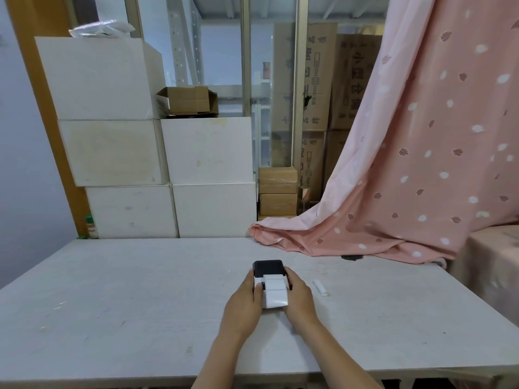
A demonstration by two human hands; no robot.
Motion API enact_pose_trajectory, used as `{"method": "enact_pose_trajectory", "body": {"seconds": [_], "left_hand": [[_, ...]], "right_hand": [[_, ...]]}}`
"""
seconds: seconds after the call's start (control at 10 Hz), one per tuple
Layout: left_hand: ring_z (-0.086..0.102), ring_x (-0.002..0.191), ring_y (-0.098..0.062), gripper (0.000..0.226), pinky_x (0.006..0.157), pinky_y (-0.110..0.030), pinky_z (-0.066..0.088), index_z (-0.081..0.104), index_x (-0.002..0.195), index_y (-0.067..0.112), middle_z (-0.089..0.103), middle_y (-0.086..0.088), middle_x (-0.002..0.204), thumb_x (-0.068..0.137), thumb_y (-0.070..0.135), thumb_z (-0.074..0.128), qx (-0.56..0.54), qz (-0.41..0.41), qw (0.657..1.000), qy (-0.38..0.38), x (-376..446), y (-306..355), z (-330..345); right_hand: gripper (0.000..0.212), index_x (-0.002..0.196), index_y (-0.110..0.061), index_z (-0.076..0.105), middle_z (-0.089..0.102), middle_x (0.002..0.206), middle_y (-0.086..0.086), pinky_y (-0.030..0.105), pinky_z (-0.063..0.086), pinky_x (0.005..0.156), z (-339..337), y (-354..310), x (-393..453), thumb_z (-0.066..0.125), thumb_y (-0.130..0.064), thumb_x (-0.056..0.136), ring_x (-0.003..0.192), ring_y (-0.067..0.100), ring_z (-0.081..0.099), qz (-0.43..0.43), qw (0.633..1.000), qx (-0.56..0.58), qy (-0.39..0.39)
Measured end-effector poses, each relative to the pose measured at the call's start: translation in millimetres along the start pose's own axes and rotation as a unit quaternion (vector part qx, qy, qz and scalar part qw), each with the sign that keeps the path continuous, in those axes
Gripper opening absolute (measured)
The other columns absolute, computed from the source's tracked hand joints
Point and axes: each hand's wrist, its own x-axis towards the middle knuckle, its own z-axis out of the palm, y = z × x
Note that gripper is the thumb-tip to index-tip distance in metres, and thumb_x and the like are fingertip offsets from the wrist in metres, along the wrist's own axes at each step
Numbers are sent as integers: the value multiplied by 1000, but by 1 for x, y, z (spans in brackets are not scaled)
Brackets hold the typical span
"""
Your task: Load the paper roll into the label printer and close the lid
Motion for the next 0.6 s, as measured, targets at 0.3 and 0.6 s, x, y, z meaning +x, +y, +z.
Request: {"method": "enact_pose_trajectory", "body": {"seconds": [0.3, 0.6], "left_hand": [[50, 133, -16, 42, 106, -34, 44, 46, 142, 31, 42, 6, 155, 103, 35, 31, 121, -36, 992, -20, -1, 19, -24], [45, 134, -24, 43, 104, -46, 37, 48, 139, 18, 34, -3, 158, 105, 34, 28, 387, 16, 921, -35, -9, 73, -74]], "right_hand": [[35, 125, -24, 58, 69, 119, 1, 35, 52, 90, -43, -44, -17, 46, -34, 93, 111, 23, 65, -13, 953, -286, -100], [49, 144, -16, 45, 53, 144, 9, 39, 46, 101, -87, -107, -34, 46, -36, 99, 128, 29, 54, -34, 873, -479, -79]]}}
